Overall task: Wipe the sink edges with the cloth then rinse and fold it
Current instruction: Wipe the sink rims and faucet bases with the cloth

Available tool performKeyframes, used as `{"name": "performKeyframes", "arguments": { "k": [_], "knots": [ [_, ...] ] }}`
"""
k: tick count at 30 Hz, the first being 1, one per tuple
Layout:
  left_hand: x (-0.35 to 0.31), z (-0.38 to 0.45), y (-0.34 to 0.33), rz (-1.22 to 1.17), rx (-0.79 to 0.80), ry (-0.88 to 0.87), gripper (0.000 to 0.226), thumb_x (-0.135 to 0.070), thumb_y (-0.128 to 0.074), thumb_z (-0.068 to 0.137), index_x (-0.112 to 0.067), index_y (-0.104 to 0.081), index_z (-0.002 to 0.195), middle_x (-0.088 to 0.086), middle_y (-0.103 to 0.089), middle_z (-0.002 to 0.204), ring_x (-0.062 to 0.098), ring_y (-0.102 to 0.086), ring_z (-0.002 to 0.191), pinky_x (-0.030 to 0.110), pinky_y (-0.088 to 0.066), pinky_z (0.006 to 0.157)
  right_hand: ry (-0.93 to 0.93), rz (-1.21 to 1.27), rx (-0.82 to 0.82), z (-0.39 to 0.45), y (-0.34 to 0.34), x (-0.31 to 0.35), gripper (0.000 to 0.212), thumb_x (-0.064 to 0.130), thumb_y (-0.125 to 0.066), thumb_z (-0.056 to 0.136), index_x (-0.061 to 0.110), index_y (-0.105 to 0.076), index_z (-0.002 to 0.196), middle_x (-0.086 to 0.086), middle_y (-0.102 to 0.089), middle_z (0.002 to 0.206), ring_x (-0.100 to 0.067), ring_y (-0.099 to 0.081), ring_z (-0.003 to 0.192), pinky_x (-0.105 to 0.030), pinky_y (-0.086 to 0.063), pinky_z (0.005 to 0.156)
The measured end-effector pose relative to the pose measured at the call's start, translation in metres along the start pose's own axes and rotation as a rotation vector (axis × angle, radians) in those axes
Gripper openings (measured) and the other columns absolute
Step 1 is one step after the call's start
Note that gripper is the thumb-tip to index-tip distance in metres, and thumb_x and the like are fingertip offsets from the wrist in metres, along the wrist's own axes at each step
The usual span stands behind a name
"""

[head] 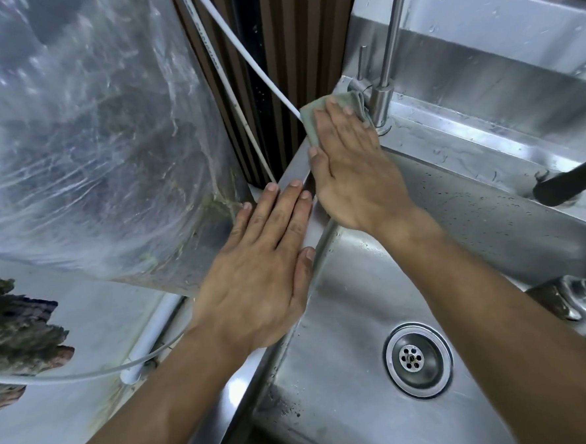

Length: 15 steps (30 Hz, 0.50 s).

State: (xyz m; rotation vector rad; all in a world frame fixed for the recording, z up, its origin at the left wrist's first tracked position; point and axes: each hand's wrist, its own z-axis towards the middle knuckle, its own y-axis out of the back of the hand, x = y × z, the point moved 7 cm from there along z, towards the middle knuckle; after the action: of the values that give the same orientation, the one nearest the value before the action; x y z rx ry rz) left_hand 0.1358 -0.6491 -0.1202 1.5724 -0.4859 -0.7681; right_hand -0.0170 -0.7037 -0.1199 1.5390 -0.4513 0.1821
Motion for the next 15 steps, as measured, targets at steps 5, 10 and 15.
{"name": "performKeyframes", "arguments": {
  "k": [5, 10, 15],
  "knots": [
    [0.0, 0.0, 0.0, -0.004, -0.012, -0.001, 0.062, -0.039, -0.016, 0.109, -0.015, -0.006, 0.165, -0.001, 0.001, 0.173, 0.017, 0.008, 0.159, 0.046, -0.012, 0.129, 0.012, -0.071, -0.002, 0.028, 0.004, 0.004, 0.059, 0.033, -0.016, 0.112, 0.011, -0.003, 0.164, -0.006, 0.006, 0.173, -0.018, 0.009, 0.16, -0.035, 0.007, 0.129],
    [0.0, -0.001, -0.001, 0.004, -0.009, -0.001, 0.062, -0.04, -0.014, 0.108, -0.014, -0.009, 0.165, 0.0, -0.001, 0.173, 0.017, 0.007, 0.159, 0.046, -0.013, 0.129, -0.091, -0.04, 0.016, 0.065, 0.005, -0.001, 0.06, 0.032, -0.018, 0.111, 0.008, -0.006, 0.164, -0.008, 0.003, 0.174, -0.019, 0.006, 0.16, -0.036, 0.005, 0.129],
    [0.001, -0.001, 0.0, 0.002, -0.007, -0.002, 0.062, -0.04, -0.014, 0.109, -0.015, -0.007, 0.165, -0.001, 0.001, 0.173, 0.016, 0.009, 0.159, 0.045, -0.01, 0.13, -0.093, 0.0, -0.052, 0.056, 0.007, 0.001, 0.06, 0.031, -0.019, 0.111, 0.009, -0.007, 0.165, -0.006, 0.002, 0.174, -0.016, 0.006, 0.16, -0.033, 0.007, 0.128]
  ]
}}
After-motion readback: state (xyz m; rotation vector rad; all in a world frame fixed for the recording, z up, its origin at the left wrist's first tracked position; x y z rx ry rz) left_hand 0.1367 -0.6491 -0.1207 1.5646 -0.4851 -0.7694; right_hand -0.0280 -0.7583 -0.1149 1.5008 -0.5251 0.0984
